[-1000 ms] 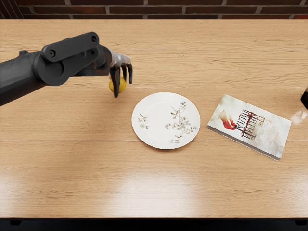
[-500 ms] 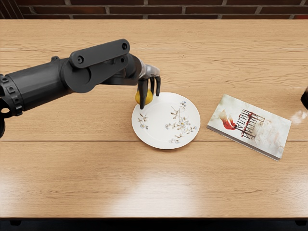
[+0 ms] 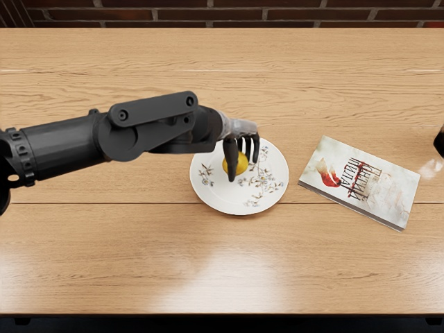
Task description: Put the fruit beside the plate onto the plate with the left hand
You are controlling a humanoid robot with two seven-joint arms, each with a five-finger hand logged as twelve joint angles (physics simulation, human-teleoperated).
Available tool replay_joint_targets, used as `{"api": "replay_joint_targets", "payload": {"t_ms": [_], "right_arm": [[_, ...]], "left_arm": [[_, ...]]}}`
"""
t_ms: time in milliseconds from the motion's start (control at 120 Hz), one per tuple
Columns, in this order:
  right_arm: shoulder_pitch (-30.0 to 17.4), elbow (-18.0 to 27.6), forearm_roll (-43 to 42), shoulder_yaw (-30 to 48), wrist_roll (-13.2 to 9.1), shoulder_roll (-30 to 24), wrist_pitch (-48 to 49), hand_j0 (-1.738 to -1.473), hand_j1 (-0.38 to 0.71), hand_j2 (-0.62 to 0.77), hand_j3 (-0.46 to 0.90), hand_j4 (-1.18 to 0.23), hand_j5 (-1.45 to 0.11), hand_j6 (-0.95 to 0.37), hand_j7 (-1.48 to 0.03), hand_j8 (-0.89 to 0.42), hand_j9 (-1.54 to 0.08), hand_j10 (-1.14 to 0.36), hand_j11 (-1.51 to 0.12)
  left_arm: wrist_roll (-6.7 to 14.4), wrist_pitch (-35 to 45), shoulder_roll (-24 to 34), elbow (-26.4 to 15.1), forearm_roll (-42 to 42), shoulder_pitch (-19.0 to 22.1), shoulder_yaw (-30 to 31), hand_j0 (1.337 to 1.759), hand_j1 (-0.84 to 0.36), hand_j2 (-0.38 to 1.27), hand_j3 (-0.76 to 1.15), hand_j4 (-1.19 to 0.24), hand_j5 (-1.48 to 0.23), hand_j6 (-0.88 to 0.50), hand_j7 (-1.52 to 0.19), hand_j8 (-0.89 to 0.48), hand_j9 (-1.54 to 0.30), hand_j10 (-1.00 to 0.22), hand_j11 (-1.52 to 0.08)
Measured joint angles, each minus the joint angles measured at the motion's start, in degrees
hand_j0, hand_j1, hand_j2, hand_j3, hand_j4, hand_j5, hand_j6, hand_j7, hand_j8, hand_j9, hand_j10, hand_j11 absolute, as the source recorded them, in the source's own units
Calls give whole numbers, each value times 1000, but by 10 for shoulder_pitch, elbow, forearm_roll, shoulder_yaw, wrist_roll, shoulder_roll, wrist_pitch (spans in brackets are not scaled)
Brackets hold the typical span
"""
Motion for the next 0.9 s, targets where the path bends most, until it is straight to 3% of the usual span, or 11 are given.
{"api": "replay_joint_targets", "payload": {"t_ms": [100,250,317,408,533,658,900], "right_arm": [[0,0,0,0,0,0,0,-1658,-349,0,0,0,0,0,0,0,0,0,0],[1,0,0,0,0,0,0,-1658,-349,0,0,0,0,0,0,0,0,0,0],[1,0,0,0,0,0,0,-1658,-349,0,0,0,0,0,0,0,0,0,0],[1,0,0,0,0,0,0,-1658,-349,0,0,0,0,0,0,0,0,0,0],[2,0,0,0,0,0,0,-1658,-349,0,0,0,0,0,0,0,0,0,0],[2,0,0,0,0,0,0,-1658,-349,0,0,0,0,0,0,0,0,0,0],[2,0,0,-1,0,0,0,-1658,-349,0,0,0,0,0,0,0,0,0,0]], "left_arm": [[-1,1,0,-1,1,3,1,1657,-265,438,0,-666,-891,-600,-886,-505,-886,-674,-882],[-2,3,0,2,-13,2,-11,1657,19,218,0,-350,-467,-318,-465,-273,-464,-354,-463],[-1,2,3,3,-39,2,-17,1658,105,158,0,-258,-344,-235,-342,-203,-342,-261,-341],[1,-13,53,3,-94,0,-25,1658,185,103,0,-172,-228,-158,-227,-137,-227,-174,-226],[2,-80,137,-7,-142,22,-63,1658,250,58,0,-102,-135,-95,-134,-83,-134,-103,-134],[2,-157,235,-51,-157,58,-114,1658,286,33,0,-64,-84,-60,-83,-54,-83,-65,-83],[2,-198,322,-87,-176,83,-180,1658,316,13,0,-33,-42,-32,-42,-30,-41,-33,-41]]}}
